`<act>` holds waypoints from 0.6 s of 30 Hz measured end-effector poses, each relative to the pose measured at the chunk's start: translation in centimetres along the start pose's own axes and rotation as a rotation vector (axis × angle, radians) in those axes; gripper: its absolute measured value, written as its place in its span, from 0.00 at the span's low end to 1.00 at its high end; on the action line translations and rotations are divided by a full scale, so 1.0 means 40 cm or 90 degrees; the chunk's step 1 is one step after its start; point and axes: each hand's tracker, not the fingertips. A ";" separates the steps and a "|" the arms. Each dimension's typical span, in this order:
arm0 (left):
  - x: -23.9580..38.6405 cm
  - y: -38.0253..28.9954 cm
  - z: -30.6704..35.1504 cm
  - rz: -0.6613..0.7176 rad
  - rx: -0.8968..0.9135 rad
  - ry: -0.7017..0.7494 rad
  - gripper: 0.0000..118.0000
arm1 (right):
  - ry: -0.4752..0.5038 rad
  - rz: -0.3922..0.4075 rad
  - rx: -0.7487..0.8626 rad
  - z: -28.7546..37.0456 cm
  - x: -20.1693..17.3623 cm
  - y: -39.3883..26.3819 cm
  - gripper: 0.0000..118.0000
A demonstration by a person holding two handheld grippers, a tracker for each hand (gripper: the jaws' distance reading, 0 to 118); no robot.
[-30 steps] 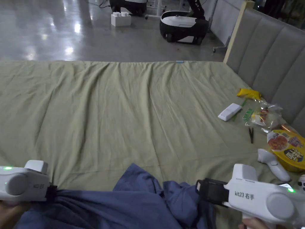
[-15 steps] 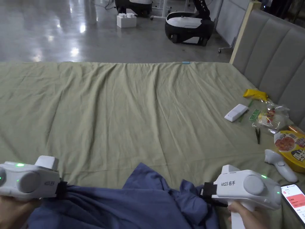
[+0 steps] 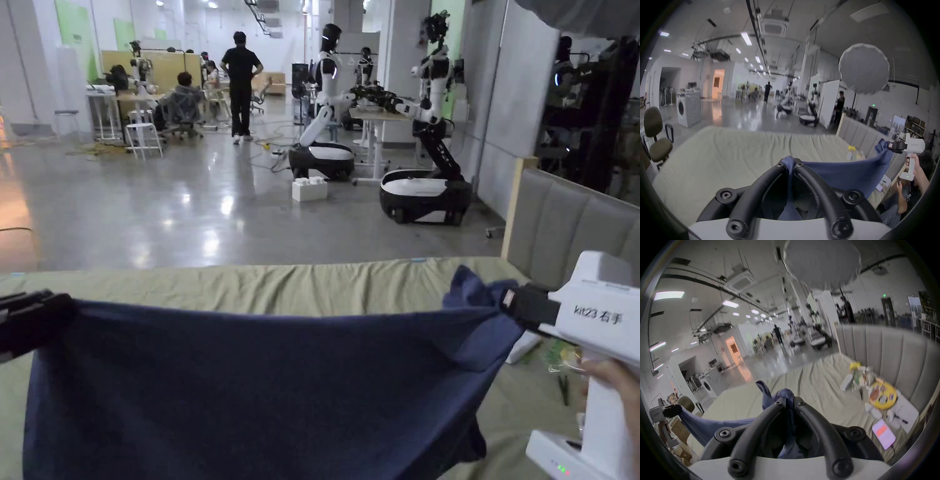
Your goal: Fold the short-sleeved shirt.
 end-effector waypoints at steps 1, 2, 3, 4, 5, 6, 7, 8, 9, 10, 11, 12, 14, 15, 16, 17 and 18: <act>-0.004 0.033 0.021 0.002 0.012 -0.001 0.04 | 0.008 0.007 0.017 0.018 -0.022 0.037 0.07; -0.002 0.067 0.054 0.002 0.040 0.005 0.04 | 0.012 0.014 0.037 0.035 -0.048 0.070 0.07; 0.002 0.100 0.083 -0.007 0.057 0.005 0.04 | 0.016 0.027 0.052 0.051 -0.076 0.103 0.07; 0.010 0.132 0.108 -0.018 0.070 0.012 0.04 | 0.016 0.046 0.073 0.068 -0.106 0.132 0.07; 0.009 0.157 0.118 -0.022 0.092 0.019 0.04 | 0.019 0.056 0.089 0.081 -0.133 0.161 0.07; 0.016 0.187 0.138 -0.025 0.108 0.022 0.04 | 0.023 0.066 0.109 0.094 -0.162 0.192 0.07; 0.021 0.216 0.153 -0.025 0.106 0.023 0.04 | 0.019 0.075 0.128 0.103 -0.184 0.219 0.07; 0.026 0.244 0.170 -0.031 0.127 0.028 0.04 | 0.017 0.083 0.145 0.110 -0.205 0.250 0.07; 0.022 0.267 0.174 -0.046 0.150 0.039 0.04 | 0.018 0.091 0.158 0.120 -0.228 0.282 0.07; 0.025 0.290 0.182 -0.055 0.154 0.049 0.04 | 0.019 0.096 0.167 0.127 -0.245 0.306 0.07; 0.027 0.312 0.191 -0.053 0.164 0.054 0.04 | 0.018 0.098 0.180 0.133 -0.264 0.338 0.07; 0.022 0.333 0.194 -0.047 0.170 0.052 0.04 | 0.020 0.112 0.197 0.138 -0.280 0.369 0.07; 0.016 0.365 0.193 -0.044 0.178 0.057 0.04 | 0.008 0.114 0.214 0.144 -0.307 0.409 0.07; 0.016 0.378 0.192 -0.044 0.183 0.061 0.04 | 0.004 0.120 0.218 0.143 -0.316 0.426 0.07; 0.017 0.388 0.190 -0.046 0.185 0.063 0.04 | 0.002 0.127 0.220 0.141 -0.321 0.438 0.07; 0.009 0.391 0.183 -0.045 0.190 0.065 0.04 | -0.001 0.127 0.224 0.140 -0.326 0.443 0.07; 0.009 0.395 0.179 -0.045 0.192 0.066 0.04 | -0.004 0.142 0.229 0.139 -0.331 0.450 0.07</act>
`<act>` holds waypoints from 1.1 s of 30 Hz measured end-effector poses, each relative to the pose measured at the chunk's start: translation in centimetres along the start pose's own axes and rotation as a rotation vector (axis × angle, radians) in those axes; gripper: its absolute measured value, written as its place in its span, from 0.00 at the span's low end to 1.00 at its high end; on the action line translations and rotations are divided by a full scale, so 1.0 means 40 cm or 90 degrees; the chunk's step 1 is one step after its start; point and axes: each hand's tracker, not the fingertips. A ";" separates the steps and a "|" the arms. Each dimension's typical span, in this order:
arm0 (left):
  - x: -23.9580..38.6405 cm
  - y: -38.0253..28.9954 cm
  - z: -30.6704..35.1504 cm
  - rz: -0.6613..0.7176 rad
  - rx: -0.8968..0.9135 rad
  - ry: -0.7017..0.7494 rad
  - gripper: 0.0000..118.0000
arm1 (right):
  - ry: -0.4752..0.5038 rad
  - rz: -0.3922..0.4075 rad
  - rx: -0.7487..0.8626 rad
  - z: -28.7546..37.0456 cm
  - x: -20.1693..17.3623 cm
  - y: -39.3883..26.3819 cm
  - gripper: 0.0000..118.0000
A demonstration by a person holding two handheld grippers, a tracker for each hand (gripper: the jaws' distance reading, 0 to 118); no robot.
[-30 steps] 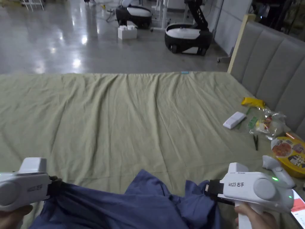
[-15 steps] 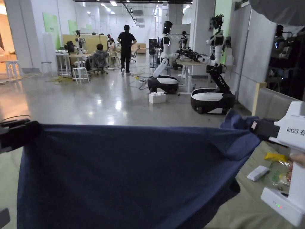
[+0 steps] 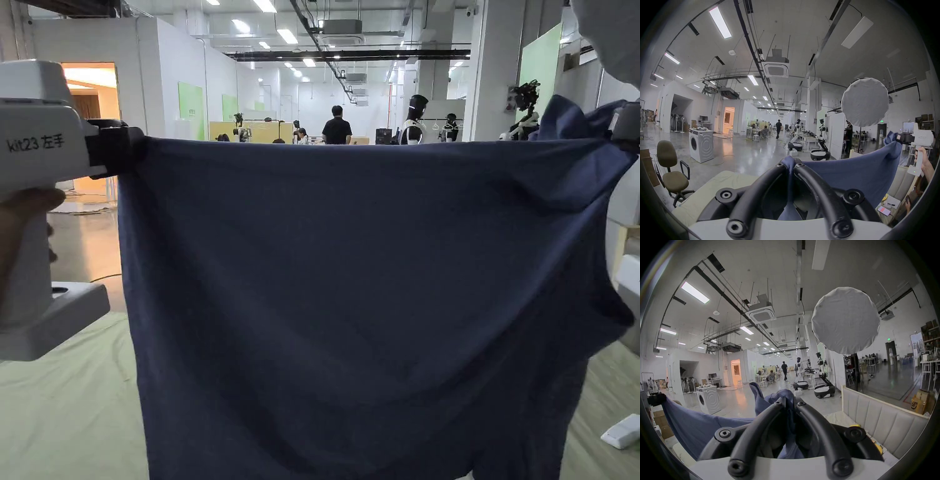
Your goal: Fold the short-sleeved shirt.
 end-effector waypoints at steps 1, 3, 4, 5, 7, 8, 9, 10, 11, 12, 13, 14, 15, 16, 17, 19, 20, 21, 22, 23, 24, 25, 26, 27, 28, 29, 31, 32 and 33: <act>0.001 0.001 -0.003 0.003 0.001 0.001 0.04 | -0.002 0.005 0.007 -0.001 0.000 -0.002 0.07; -0.001 -0.003 -0.013 0.009 0.006 -0.003 0.04 | -0.009 0.015 0.012 -0.012 0.003 -0.003 0.06; 0.001 -0.005 -0.025 0.007 0.004 -0.003 0.04 | -0.011 0.005 -0.002 -0.019 0.006 -0.008 0.07; 0.001 -0.009 -0.034 0.006 0.004 0.000 0.04 | -0.014 -0.001 -0.007 -0.024 0.007 -0.012 0.07; 0.000 -0.015 -0.054 0.007 -0.001 0.001 0.04 | -0.018 0.007 -0.004 -0.030 0.007 -0.020 0.07; -0.001 -0.021 -0.065 0.004 -0.001 0.001 0.04 | -0.024 0.011 -0.001 -0.036 0.007 -0.024 0.07; -0.002 -0.026 -0.078 0.004 -0.005 0.003 0.04 | -0.022 0.013 -0.004 -0.040 0.007 -0.027 0.06; -0.003 -0.032 -0.092 0.001 -0.012 0.007 0.04 | -0.023 0.014 -0.003 -0.043 0.005 -0.031 0.06; -0.002 -0.037 -0.104 0.001 -0.017 0.015 0.04 | -0.025 0.015 -0.005 -0.051 0.004 -0.036 0.06; -0.003 -0.043 -0.116 0.002 -0.021 0.020 0.04 | -0.024 0.014 -0.008 -0.060 0.005 -0.041 0.07; -0.002 -0.056 -0.126 -0.002 -0.012 0.022 0.04 | -0.024 0.010 -0.012 -0.072 0.003 -0.050 0.06; 0.001 -0.062 -0.138 -0.008 -0.013 0.025 0.04 | -0.028 0.004 -0.010 -0.075 -0.004 -0.056 0.06; 0.004 -0.065 -0.150 -0.010 -0.016 0.028 0.04 | -0.030 0.012 -0.010 -0.088 -0.010 -0.061 0.06; 0.003 -0.068 -0.161 -0.009 -0.020 0.030 0.04 | -0.032 0.014 -0.014 -0.103 -0.014 -0.070 0.06; -0.001 -0.074 -0.179 -0.001 -0.025 0.029 0.04 | -0.036 0.021 -0.015 -0.120 -0.020 -0.081 0.06; 0.002 -0.080 -0.197 0.008 -0.026 0.035 0.04 | -0.046 0.048 -0.004 -0.138 -0.040 -0.095 0.06; 0.001 -0.087 -0.212 0.005 -0.023 0.041 0.04 | -0.049 0.052 0.003 -0.151 -0.044 -0.103 0.06; 0.000 -0.093 -0.224 0.000 -0.023 0.050 0.04 | -0.049 0.056 0.010 -0.161 -0.045 -0.105 0.06; -0.002 -0.106 -0.244 -0.012 -0.016 0.065 0.04 | -0.048 0.047 0.010 -0.178 -0.050 -0.117 0.06; -0.003 -0.113 -0.263 -0.018 -0.013 0.081 0.04 | -0.046 0.047 0.013 -0.190 -0.052 -0.123 0.06; -0.005 -0.123 -0.282 -0.013 -0.016 0.084 0.04 | -0.044 0.041 0.016 -0.205 -0.054 -0.133 0.06; -0.011 -0.129 -0.303 -0.007 -0.023 0.082 0.04 | -0.044 0.032 0.019 -0.223 -0.057 -0.144 0.06; -0.019 -0.136 -0.326 0.007 -0.034 0.082 0.04 | -0.043 0.034 0.016 -0.243 -0.061 -0.152 0.06; -0.017 -0.144 -0.347 0.016 -0.046 0.081 0.04 | -0.046 0.036 0.014 -0.268 -0.066 -0.162 0.06; -0.021 -0.153 -0.369 0.025 -0.052 0.082 0.04 | -0.050 0.041 0.006 -0.296 -0.071 -0.172 0.06; -0.024 -0.163 -0.391 0.028 -0.057 0.083 0.04 | -0.050 0.047 0.003 -0.322 -0.073 -0.182 0.06; -0.028 -0.187 -0.431 0.024 -0.063 0.074 0.04 | -0.053 0.049 -0.001 -0.370 -0.077 -0.202 0.06; -0.029 -0.204 -0.451 0.011 -0.062 0.065 0.04 | -0.058 0.034 -0.008 -0.393 -0.077 -0.225 0.06; -0.026 -0.220 -0.472 -0.014 -0.070 0.073 0.04 | -0.067 0.016 -0.015 -0.410 -0.078 -0.244 0.06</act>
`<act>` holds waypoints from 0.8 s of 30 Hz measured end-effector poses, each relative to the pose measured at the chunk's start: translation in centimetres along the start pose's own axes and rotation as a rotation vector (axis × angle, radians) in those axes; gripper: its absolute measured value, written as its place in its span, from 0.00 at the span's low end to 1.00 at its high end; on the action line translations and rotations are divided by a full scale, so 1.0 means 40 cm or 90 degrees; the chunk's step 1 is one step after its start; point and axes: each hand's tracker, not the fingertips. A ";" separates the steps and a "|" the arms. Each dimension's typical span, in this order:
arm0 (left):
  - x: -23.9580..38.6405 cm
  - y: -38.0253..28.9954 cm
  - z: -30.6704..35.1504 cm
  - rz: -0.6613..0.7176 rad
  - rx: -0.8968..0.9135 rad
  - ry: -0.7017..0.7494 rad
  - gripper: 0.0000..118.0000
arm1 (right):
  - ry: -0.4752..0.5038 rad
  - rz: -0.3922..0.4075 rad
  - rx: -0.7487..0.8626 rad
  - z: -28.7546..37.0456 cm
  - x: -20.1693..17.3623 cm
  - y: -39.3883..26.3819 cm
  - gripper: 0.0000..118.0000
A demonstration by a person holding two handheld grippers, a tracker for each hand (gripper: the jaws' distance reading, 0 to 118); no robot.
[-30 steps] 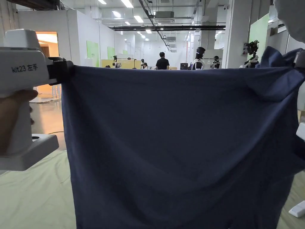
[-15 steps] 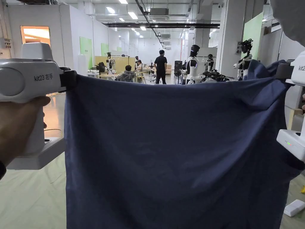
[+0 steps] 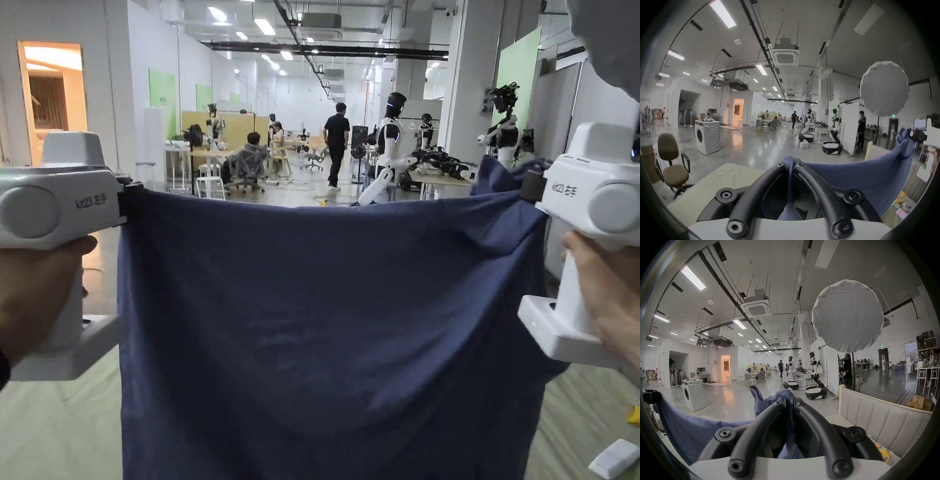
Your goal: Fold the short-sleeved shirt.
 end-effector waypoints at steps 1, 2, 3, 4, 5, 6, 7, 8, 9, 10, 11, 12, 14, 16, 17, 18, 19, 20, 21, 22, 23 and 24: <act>0.006 -0.014 -0.028 -0.014 -0.017 0.017 0.04 | 0.009 0.052 0.030 -0.017 -0.011 -0.004 0.06; 0.005 -0.028 -0.057 -0.010 -0.026 0.014 0.04 | 0.008 0.029 0.007 -0.037 -0.014 -0.025 0.06; 0.003 -0.041 -0.081 -0.009 -0.035 0.010 0.04 | 0.003 0.041 0.005 -0.055 -0.021 -0.036 0.06; 0.007 -0.055 -0.100 -0.007 -0.055 0.022 0.04 | 0.001 0.061 0.005 -0.076 -0.025 -0.044 0.06; 0.013 -0.069 -0.120 -0.008 -0.051 0.022 0.04 | -0.001 0.042 -0.011 -0.088 -0.030 -0.059 0.06; 0.008 -0.079 -0.135 -0.007 -0.053 0.022 0.04 | -0.004 0.047 -0.008 -0.094 -0.030 -0.064 0.06; 0.010 -0.086 -0.153 -0.012 -0.057 0.021 0.04 | -0.006 0.048 -0.007 -0.110 -0.029 -0.088 0.06; 0.013 -0.090 -0.166 -0.015 -0.062 0.019 0.04 | -0.015 0.055 -0.004 -0.122 -0.029 -0.102 0.06; 0.016 -0.095 -0.180 -0.021 -0.066 0.018 0.04 | -0.018 0.063 -0.012 -0.131 -0.035 -0.106 0.06; 0.019 -0.100 -0.188 -0.030 -0.066 0.023 0.04 | -0.016 0.066 -0.014 -0.143 -0.033 -0.116 0.06; 0.019 -0.103 -0.195 -0.029 -0.066 0.021 0.04 | -0.016 0.068 -0.016 -0.153 -0.032 -0.120 0.06; 0.017 -0.104 -0.200 -0.021 -0.063 0.013 0.04 | -0.016 0.067 -0.017 -0.159 -0.031 -0.121 0.06; 0.013 -0.112 -0.204 -0.009 -0.059 0.013 0.04 | -0.009 0.036 -0.026 -0.159 -0.032 -0.131 0.06; 0.008 -0.141 -0.195 0.009 -0.063 0.002 0.04 | 0.003 0.040 -0.034 -0.148 -0.028 -0.171 0.06; 0.010 -0.163 -0.189 0.007 -0.069 0.001 0.04 | 0.010 0.062 -0.035 -0.140 -0.035 -0.181 0.06; 0.010 -0.188 -0.178 0.009 -0.079 -0.005 0.04 | 0.021 0.058 -0.040 -0.128 -0.029 -0.204 0.06; 0.012 -0.224 -0.162 0.014 -0.092 -0.017 0.04 | 0.033 0.036 -0.073 -0.115 -0.022 -0.239 0.06; 0.009 -0.270 -0.141 0.025 -0.107 -0.056 0.04 | 0.037 0.040 -0.076 -0.095 -0.017 -0.270 0.06; 0.007 -0.308 -0.124 0.024 -0.114 -0.079 0.04 | 0.043 0.029 -0.092 -0.075 -0.014 -0.303 0.06; 0.010 -0.354 -0.105 0.014 -0.139 -0.065 0.04 | 0.048 0.016 -0.114 -0.050 -0.003 -0.342 0.06; 0.010 -0.398 -0.079 0.018 -0.159 -0.066 0.04 | 0.050 -0.005 -0.147 -0.021 0.008 -0.384 0.06; 0.004 -0.436 -0.048 0.035 -0.169 -0.088 0.04 | 0.062 0.010 -0.150 0.008 0.017 -0.413 0.06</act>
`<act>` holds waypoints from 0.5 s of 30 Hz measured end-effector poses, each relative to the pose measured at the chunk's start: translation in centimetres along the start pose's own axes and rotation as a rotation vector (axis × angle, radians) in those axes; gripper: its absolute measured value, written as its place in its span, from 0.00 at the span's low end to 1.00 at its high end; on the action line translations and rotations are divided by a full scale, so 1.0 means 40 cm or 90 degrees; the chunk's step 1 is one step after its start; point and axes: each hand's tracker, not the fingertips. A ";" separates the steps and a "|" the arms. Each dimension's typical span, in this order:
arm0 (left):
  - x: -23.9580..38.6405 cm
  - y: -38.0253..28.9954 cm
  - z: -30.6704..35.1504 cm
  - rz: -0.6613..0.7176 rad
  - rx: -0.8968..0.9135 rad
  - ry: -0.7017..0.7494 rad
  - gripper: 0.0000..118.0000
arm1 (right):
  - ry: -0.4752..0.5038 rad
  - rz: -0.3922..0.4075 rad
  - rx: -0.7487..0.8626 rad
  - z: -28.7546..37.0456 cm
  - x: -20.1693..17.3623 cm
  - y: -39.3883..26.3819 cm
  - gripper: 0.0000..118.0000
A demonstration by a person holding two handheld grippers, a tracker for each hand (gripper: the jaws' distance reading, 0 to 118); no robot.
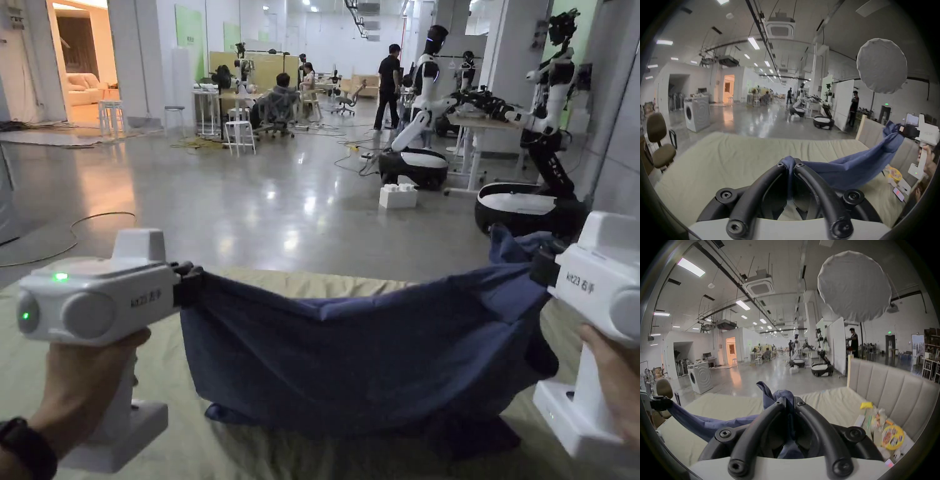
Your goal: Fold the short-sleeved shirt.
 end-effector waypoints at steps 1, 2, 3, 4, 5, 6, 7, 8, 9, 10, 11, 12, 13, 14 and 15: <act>-0.001 -0.047 0.027 0.015 -0.002 -0.016 0.04 | -0.001 -0.004 0.004 0.030 0.008 -0.042 0.06; -0.004 -0.089 0.051 0.031 -0.009 -0.029 0.04 | 0.012 0.002 -0.011 0.058 0.016 -0.078 0.06; -0.006 -0.133 0.084 0.043 -0.006 -0.040 0.04 | 0.021 0.004 -0.016 0.094 0.027 -0.112 0.06; -0.006 -0.173 0.121 0.048 -0.004 -0.046 0.04 | 0.035 0.008 -0.021 0.130 0.037 -0.145 0.06; -0.010 -0.217 0.155 0.044 -0.001 -0.047 0.04 | 0.082 0.011 -0.033 0.166 0.055 -0.185 0.06; -0.013 -0.258 0.186 0.043 0.006 -0.039 0.04 | 0.083 0.009 -0.033 0.205 0.064 -0.216 0.06; -0.016 -0.299 0.226 0.052 0.005 -0.038 0.04 | 0.063 0.012 -0.038 0.254 0.069 -0.253 0.06; -0.020 -0.343 0.269 0.060 -0.002 -0.046 0.04 | 0.067 0.000 -0.058 0.300 0.081 -0.287 0.06; -0.012 -0.386 0.305 0.059 -0.009 -0.049 0.04 | 0.068 -0.024 -0.056 0.342 0.091 -0.321 0.06; -0.003 -0.434 0.347 0.054 -0.023 -0.043 0.04 | 0.057 -0.052 -0.078 0.383 0.105 -0.362 0.06; -0.003 -0.472 0.379 0.049 -0.035 -0.044 0.04 | 0.052 -0.070 -0.108 0.421 0.118 -0.403 0.06; -0.001 -0.510 0.409 0.037 -0.031 -0.035 0.04 | 0.048 -0.083 -0.109 0.449 0.127 -0.438 0.06; -0.002 -0.551 0.438 0.029 -0.040 -0.037 0.04 | 0.039 -0.090 -0.134 0.493 0.135 -0.482 0.06; 0.003 -0.594 0.464 0.016 -0.037 -0.031 0.04 | 0.035 -0.092 -0.155 0.519 0.144 -0.523 0.06; 0.002 -0.635 0.490 -0.004 -0.024 -0.009 0.04 | 0.030 -0.106 -0.180 0.541 0.153 -0.565 0.06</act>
